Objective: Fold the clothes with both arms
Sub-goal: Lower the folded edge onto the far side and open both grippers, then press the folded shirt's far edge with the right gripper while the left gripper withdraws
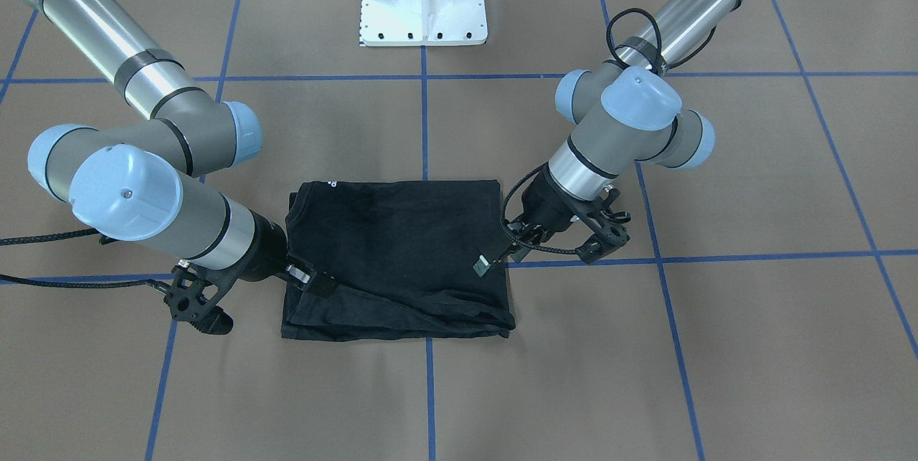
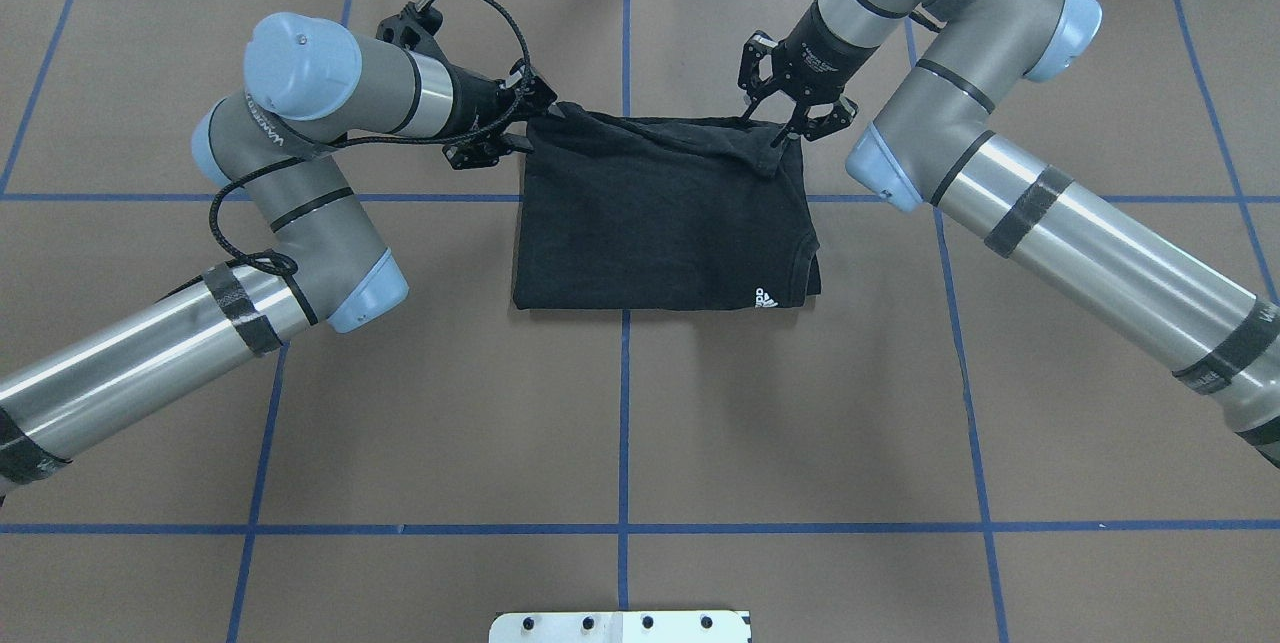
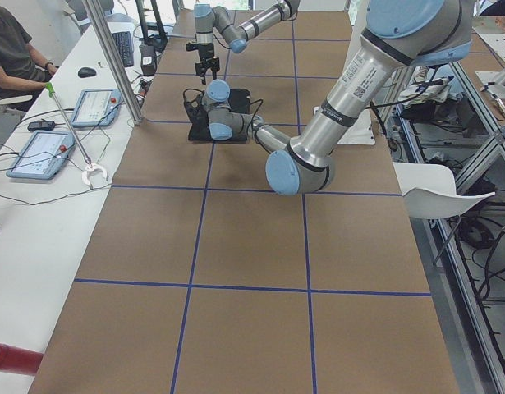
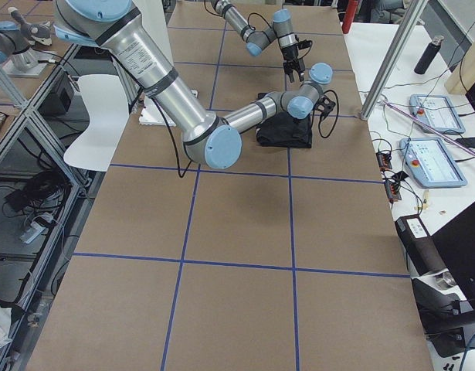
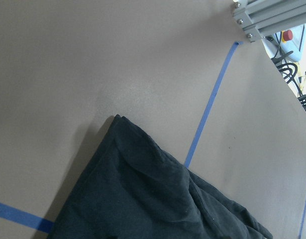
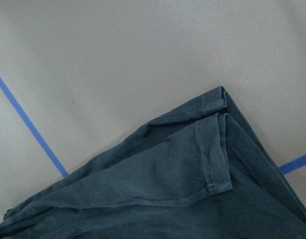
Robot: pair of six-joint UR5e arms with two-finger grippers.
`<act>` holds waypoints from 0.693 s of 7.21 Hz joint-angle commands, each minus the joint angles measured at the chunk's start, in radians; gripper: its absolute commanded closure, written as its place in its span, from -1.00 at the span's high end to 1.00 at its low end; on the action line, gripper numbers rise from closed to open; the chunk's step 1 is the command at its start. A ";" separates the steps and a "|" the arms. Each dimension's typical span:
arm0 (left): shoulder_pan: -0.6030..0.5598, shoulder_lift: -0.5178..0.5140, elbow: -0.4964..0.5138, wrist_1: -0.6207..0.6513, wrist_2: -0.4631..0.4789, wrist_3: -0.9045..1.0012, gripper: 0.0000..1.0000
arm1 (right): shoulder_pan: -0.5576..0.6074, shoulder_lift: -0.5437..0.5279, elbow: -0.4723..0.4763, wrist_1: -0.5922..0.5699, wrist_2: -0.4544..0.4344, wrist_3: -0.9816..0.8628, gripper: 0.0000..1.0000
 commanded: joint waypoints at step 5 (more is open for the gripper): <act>-0.098 0.143 -0.143 0.035 -0.070 0.081 1.00 | -0.169 0.070 -0.035 -0.068 -0.245 -0.169 1.00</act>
